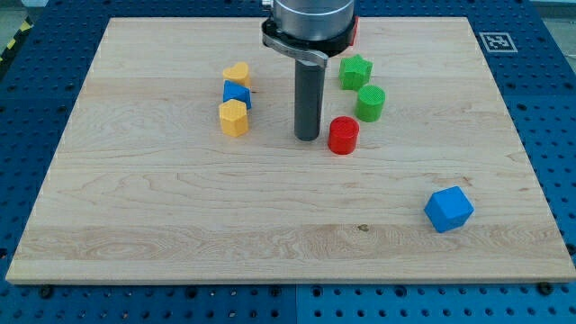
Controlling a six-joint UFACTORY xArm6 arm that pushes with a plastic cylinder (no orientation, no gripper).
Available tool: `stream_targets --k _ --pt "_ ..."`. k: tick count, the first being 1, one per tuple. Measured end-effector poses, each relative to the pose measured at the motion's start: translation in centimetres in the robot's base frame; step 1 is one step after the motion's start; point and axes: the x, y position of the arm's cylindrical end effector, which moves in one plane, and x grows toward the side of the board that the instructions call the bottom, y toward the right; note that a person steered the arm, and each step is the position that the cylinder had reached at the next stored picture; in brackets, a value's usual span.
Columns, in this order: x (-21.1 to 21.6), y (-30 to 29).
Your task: Move blue cube to the bottom center
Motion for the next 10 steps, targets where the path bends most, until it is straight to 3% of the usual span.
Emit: stream_targets --k 3,8,9,10 --pt "1.2 4.0" --pt "2.1 3.1" --pt "4.5 3.2" --pt "5.2 7.1"
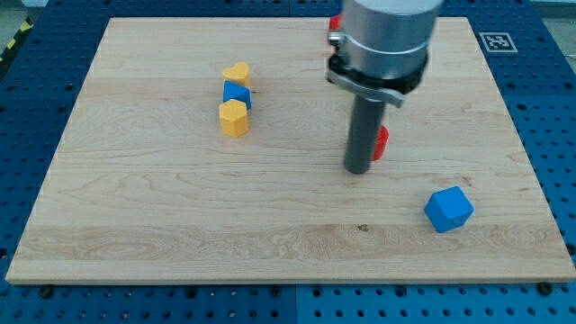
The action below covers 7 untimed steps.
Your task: Move blue cube to the bottom center
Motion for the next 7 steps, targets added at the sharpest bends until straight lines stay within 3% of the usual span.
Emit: stream_targets --k 3,5,7 --pt "3.5 12.9" --pt "5.3 12.7" --pt "7.1 5.5"
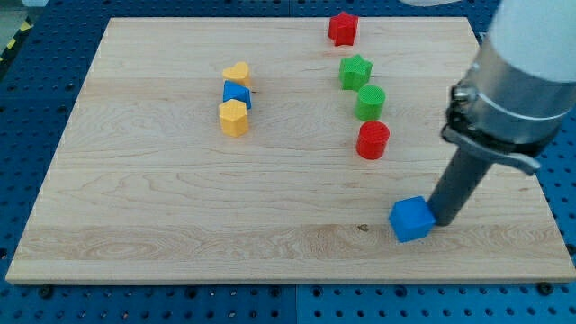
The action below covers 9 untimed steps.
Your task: Move blue cube to the bottom center
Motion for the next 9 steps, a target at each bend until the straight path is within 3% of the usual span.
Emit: stream_targets --k 6,9 --pt "2.5 -2.1" --pt "2.8 -12.2"
